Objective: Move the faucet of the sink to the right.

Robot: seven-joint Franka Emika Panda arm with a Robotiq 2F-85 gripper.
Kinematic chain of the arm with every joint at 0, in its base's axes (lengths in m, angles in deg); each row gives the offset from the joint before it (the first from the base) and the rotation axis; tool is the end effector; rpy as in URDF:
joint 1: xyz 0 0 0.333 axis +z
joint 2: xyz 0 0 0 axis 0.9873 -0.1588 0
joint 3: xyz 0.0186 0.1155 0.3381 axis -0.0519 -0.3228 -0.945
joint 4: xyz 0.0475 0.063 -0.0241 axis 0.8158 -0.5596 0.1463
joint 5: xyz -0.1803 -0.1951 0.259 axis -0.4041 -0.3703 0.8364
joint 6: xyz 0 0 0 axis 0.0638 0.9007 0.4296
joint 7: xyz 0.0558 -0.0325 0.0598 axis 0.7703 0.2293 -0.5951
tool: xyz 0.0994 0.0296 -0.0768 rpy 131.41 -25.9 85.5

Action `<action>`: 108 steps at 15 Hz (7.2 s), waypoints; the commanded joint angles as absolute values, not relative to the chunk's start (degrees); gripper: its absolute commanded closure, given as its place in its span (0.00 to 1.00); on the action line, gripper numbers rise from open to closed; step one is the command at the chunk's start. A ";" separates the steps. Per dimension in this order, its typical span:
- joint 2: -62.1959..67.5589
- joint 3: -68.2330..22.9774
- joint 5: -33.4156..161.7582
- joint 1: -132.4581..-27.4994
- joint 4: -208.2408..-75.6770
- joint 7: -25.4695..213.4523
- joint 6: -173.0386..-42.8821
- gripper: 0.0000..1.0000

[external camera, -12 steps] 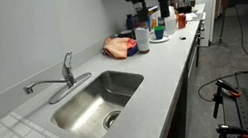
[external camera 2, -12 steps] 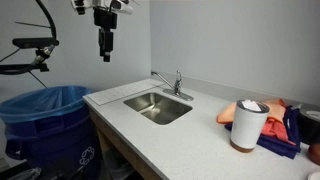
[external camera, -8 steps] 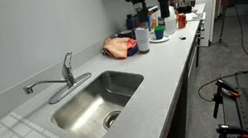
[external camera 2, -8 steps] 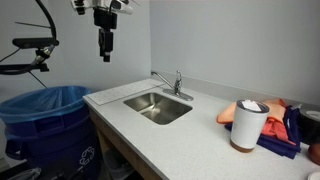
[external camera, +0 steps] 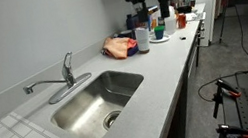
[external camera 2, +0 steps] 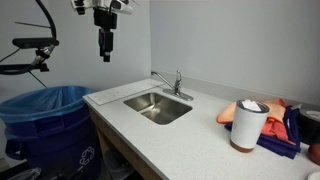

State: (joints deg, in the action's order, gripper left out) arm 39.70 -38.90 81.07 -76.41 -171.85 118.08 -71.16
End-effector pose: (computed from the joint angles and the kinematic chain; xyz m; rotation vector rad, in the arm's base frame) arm 0.3753 0.1551 0.5666 -2.9843 0.4002 0.1995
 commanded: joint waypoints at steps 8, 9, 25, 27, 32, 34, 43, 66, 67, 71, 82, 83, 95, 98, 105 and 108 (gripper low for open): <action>37.12 -39.89 81.10 -75.73 -169.89 119.21 -72.08 0.00; 36.28 -40.29 81.04 -75.63 -169.15 119.52 -72.65 0.00; 12.95 -40.57 62.67 -71.88 -148.50 107.99 -93.41 0.00; 10.69 -40.16 61.48 -71.09 -146.85 108.84 -96.74 0.00; 11.99 -39.11 62.69 -70.39 -149.62 108.99 -97.40 0.00; 12.15 -39.04 62.68 -70.42 -149.62 109.00 -97.38 0.00; 6.55 -39.25 62.79 -68.78 -143.87 108.20 -98.64 0.00; -30.38 -30.83 63.48 -59.37 -116.97 104.24 -143.15 0.00; -31.82 -30.31 63.54 -58.85 -115.43 104.27 -143.67 0.00; -36.47 -29.57 61.78 -57.97 -110.01 105.76 -143.12 0.00; -39.90 -18.08 59.47 -53.23 -100.44 110.99 -117.00 0.00; -39.97 -18.07 59.05 -53.20 -99.19 111.11 -113.88 0.00; -41.30 -21.41 57.25 -54.27 -87.06 109.19 -79.39 0.00; -41.48 -21.41 57.38 -55.53 -84.79 108.65 -72.63 0.00; -40.69 -19.56 58.20 -55.62 -86.49 108.96 -68.29 0.00; -40.64 -19.36 57.97 -55.77 -86.78 108.98 -68.31 0.00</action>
State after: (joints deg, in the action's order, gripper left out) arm -39.59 -19.93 58.12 -55.04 -88.73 109.33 -72.36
